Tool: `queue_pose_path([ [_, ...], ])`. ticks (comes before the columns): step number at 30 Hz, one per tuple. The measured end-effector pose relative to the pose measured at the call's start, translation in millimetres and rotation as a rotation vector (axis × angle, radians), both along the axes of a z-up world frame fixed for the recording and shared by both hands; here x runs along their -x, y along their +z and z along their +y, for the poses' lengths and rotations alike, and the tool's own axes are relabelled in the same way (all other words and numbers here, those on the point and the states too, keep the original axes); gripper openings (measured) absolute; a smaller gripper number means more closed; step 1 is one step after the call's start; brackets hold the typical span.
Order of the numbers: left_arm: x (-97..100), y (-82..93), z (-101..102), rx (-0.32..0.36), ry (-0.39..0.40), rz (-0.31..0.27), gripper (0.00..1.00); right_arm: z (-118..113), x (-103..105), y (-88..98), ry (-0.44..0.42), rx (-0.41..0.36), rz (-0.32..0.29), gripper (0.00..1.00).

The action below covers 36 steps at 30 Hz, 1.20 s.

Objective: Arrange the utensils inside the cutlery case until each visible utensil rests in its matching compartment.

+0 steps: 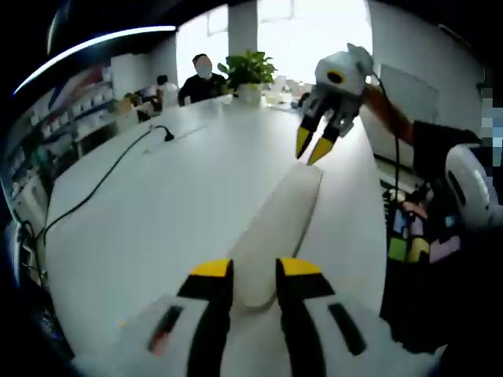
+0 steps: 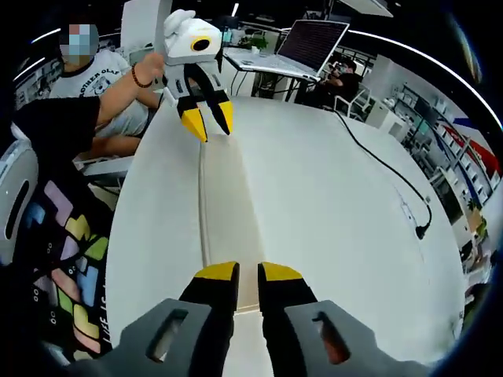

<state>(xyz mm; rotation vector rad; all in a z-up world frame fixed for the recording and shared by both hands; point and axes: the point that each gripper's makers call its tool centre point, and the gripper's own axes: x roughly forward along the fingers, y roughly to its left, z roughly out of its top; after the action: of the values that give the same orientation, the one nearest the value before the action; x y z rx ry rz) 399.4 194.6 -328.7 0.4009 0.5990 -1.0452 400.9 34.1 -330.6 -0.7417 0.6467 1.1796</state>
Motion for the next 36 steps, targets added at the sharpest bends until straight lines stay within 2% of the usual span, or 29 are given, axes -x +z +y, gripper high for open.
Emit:
queue_pose_path([
  [3,-0.6,-1.1,-0.9,-0.082,-0.058,-0.024,0.23,-2.2,-0.3,-0.6,0.009,0.034,0.016,0.09],
  [6,5.3,-0.1,-7.8,-0.114,-0.131,0.001,0.22,-4.1,0.0,-0.7,0.017,0.059,0.025,0.09],
  [7,10.2,-0.5,-10.4,-0.126,-0.168,0.026,0.22,-4.4,0.4,-0.4,0.021,0.061,0.025,0.09],
  [11,10.6,-2.1,-10.5,-0.201,-0.211,0.044,0.22,-2.0,10.2,-3.8,0.052,0.091,0.037,0.09],
  [16,7.2,-2.0,-6.8,-0.281,-0.237,0.056,0.23,-6.1,8.9,-6.9,0.051,0.126,0.067,0.10],
  [18,5.9,0.9,-6.9,-0.291,-0.258,0.056,0.23,-7.2,9.1,-7.2,0.049,0.133,0.089,0.12],
  [21,8.8,-2.8,-1.4,-0.351,-0.286,0.091,0.23,-11.7,9.8,-8.5,0.068,0.170,0.091,0.13],
  [28,2.0,-5.5,-2.1,-0.397,-0.296,0.112,0.23,-13.5,9.4,-13.1,0.093,0.215,0.126,0.15],
  [36,1.7,-11.0,4.0,-0.444,-0.281,0.175,0.24,-14.2,8.0,-18.4,0.106,0.253,0.154,0.15],
])
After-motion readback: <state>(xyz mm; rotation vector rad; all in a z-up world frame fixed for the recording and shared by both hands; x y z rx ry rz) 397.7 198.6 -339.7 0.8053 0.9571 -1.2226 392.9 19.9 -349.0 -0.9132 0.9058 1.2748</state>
